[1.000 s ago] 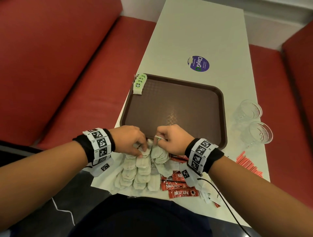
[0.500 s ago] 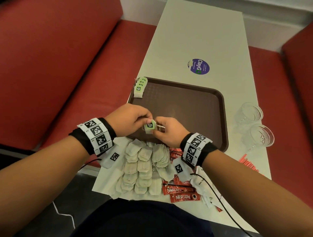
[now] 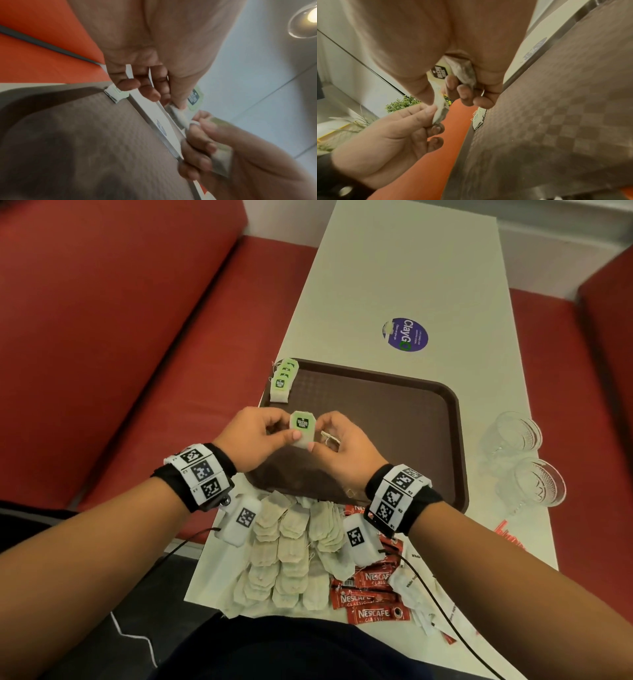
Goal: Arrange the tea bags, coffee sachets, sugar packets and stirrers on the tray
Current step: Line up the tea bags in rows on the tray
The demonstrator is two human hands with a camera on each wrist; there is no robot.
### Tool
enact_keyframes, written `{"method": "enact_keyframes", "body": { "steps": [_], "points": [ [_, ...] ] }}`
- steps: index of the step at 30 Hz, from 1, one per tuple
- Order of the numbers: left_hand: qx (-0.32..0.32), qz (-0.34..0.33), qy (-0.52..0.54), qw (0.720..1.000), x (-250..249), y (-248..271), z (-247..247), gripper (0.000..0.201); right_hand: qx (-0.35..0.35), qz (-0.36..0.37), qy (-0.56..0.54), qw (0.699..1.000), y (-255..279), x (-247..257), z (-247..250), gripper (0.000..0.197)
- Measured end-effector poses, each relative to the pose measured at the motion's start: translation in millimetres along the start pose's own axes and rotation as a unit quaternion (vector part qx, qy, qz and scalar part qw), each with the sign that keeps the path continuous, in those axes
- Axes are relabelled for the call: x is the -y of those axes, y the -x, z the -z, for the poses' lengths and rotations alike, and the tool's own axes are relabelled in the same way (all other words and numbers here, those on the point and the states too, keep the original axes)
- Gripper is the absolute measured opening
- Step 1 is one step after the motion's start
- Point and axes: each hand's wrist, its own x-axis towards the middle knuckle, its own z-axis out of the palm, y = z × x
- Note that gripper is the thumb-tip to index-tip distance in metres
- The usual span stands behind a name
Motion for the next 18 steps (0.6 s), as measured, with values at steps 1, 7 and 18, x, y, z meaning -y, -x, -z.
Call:
{"method": "enact_keyframes", "body": {
  "steps": [1,7,18],
  "points": [
    [-0.020,0.023,0.003,1.000,5.0,-7.2,2.3,0.009,-0.001,-0.008,-0.018,1.000,0.0,-0.3,-0.1,0.020],
    [-0.147,0.168,-0.072,0.972,33.7,-66.4,23.5,0.015,-0.031,-0.046,-0.078,0.995,-3.3,-0.9,5.3,0.014],
    [-0.127,0.278,-0.179,0.935,30.3,-117.2,19.3,0.034,-0.028,-0.077,-0.086,0.993,-7.3,-9.6,11.8,0.006]
  ]
}}
